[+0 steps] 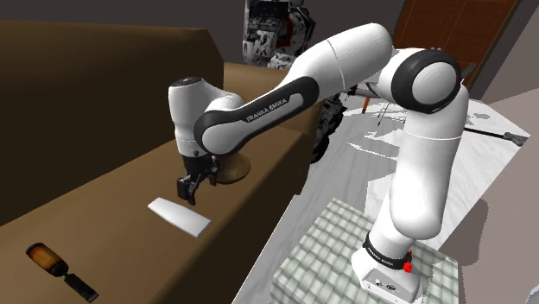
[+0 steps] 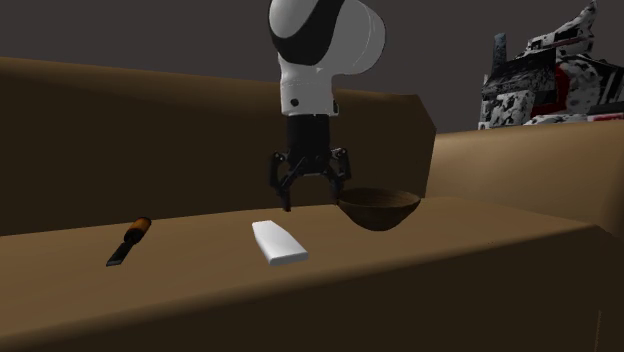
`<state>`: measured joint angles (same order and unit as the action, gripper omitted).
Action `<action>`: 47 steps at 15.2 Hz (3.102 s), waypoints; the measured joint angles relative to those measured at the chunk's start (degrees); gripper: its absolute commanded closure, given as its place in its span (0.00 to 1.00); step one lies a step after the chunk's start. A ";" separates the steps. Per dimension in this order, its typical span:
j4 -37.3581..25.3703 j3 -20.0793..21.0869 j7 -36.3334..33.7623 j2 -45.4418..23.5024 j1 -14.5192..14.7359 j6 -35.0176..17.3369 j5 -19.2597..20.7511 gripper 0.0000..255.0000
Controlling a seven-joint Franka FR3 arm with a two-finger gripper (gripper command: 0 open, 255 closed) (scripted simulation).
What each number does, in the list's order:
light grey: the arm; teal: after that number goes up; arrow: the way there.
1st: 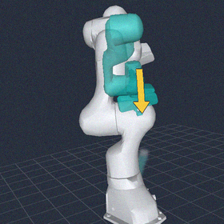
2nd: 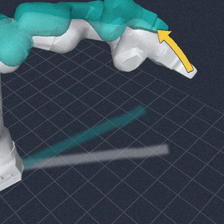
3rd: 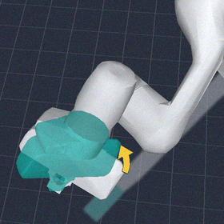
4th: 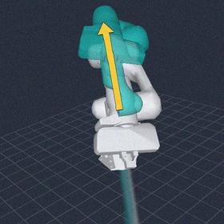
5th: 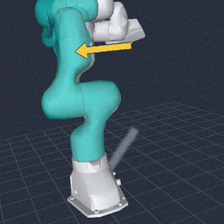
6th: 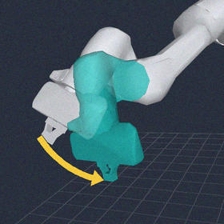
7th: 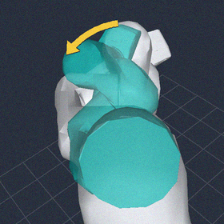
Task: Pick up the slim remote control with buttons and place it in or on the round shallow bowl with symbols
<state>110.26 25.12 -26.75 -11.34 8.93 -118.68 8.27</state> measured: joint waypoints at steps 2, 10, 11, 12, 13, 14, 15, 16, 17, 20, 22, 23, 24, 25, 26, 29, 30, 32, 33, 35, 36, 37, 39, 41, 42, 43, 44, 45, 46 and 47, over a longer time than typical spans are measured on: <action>-4.55 0.04 -1.79 -4.62 1.50 0.03 2.03 0.00; -14.27 -0.71 -5.46 -15.38 5.76 -0.88 6.47 0.00; -14.11 -0.82 -5.48 -15.71 5.75 -1.36 6.63 0.00; -13.92 -0.94 -5.51 -16.04 5.74 -1.87 6.80 0.00; -13.73 -1.06 -5.73 -16.52 5.87 -2.50 7.05 0.00; -13.52 -1.14 -5.85 -16.82 5.94 -2.97 7.21 0.00; -13.34 -1.19 -5.89 -16.94 5.94 -3.25 7.29 0.00; -13.26 -1.21 -5.93 -17.00 5.95 -3.40 7.33 0.00; -13.20 -1.22 -5.94 -17.03 5.94 -3.48 7.35 0.00; -13.13 -1.23 -5.95 -17.04 5.94 -3.57 7.37 0.00; -13.15 -1.22 -5.95 -17.01 5.94 -3.57 7.37 1.00; -13.13 -1.23 -5.95 -17.03 5.94 -3.57 7.37 1.00; -13.13 -1.23 -5.96 -17.04 5.94 -3.57 7.37 1.00; -13.13 -1.23 -5.96 -17.03 5.94 -3.57 7.37 1.00; -13.13 -1.23 -5.96 -17.04 5.94 -3.57 7.37 1.00; -13.13 -1.23 -5.96 -17.04 5.94 -3.58 7.37 1.00; -13.13 -1.23 -5.96 -17.04 5.94 -3.58 7.37 1.00; -13.31 -1.18 -5.91 -16.92 5.94 -3.28 7.29 1.00; -13.49 -1.10 -5.85 -16.69 5.93 -2.88 7.16 1.00; -13.89 -0.91 -5.53 -15.97 5.75 -1.83 6.78 1.00; -13.98 -0.80 -5.43 -15.55 5.67 -1.35 6.58 1.00; -14.49 -0.73 -5.30 -15.37 5.67 -0.69 6.44 1.00; -15.17 -0.49 -5.10 -14.63 5.64 0.65 6.03 1.00; -15.98 -0.37 -4.83 -14.25 5.58 1.80 5.77 1.00; -16.00 -0.24 -4.70 -13.64 5.46 2.40 5.50 1.00; -16.42 -0.17 -4.59 -13.46 5.46 2.97 5.37 1.00; -17.00 -0.12 -4.46 -13.31 5.45 3.67 5.25 1.00; -17.61 -0.04 -4.39 -13.10 5.50 4.47 5.11 1.00; -17.93 0.04 -4.19 -12.72 5.40 5.13 4.90 1.00; -18.43 0.10 -4.07 -12.49 5.39 5.83 4.76 1.00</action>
<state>91.83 25.22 -30.82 -23.84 14.31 -112.85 13.03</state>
